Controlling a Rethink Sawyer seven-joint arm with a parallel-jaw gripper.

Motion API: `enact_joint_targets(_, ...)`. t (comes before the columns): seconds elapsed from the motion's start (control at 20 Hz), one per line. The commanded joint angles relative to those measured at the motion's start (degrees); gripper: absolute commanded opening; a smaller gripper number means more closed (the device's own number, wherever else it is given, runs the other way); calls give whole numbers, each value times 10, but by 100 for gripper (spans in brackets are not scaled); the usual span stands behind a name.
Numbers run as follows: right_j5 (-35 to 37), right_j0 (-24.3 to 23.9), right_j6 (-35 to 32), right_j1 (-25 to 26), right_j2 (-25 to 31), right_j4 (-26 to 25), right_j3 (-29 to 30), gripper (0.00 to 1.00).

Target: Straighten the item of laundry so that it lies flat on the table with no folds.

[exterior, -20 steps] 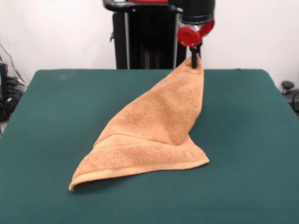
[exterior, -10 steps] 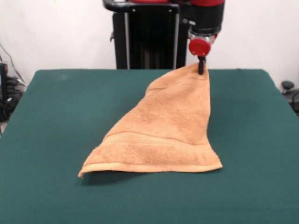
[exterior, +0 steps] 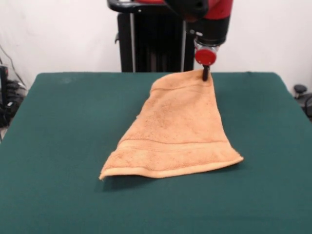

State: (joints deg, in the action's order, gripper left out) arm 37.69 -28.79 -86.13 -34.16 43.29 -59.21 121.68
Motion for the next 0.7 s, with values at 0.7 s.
enact_joint_targets(0.7, -151, 80, -89, 34, -29, -53, -47, 0)
